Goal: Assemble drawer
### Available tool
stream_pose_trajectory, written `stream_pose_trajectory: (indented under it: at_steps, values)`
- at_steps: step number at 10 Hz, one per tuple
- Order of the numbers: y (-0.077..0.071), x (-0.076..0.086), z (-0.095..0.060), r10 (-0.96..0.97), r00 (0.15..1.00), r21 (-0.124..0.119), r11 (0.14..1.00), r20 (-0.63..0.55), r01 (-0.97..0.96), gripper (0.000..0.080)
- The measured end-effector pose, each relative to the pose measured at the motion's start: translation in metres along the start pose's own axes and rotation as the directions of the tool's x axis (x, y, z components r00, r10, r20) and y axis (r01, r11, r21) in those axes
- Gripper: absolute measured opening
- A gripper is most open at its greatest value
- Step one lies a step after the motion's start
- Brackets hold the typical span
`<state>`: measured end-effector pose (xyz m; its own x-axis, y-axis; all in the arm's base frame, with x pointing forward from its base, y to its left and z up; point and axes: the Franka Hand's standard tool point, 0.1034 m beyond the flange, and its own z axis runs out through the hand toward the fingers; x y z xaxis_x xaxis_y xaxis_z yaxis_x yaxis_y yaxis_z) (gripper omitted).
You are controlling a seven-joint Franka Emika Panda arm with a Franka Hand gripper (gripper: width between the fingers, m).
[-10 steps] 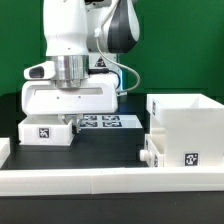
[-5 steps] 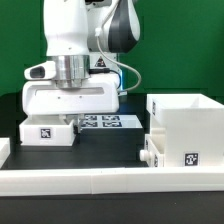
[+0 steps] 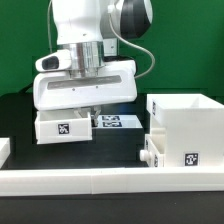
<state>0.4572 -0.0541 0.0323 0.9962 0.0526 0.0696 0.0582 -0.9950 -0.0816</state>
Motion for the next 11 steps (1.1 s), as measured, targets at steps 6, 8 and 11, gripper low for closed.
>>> stream_pose_trajectory:
  at_steps: [6, 8, 11]
  values:
    - [0.008, 0.003, 0.005, -0.590, 0.807, 0.015, 0.808, 0.032, 0.590, 0.0041]
    - [0.008, 0.003, 0.006, -0.672, 0.740, 0.019, 0.741, 0.032, 0.672, 0.0041]
    - [-0.001, 0.021, 0.000, -0.826, 0.561, 0.028, 0.563, 0.048, 0.826, 0.0041]
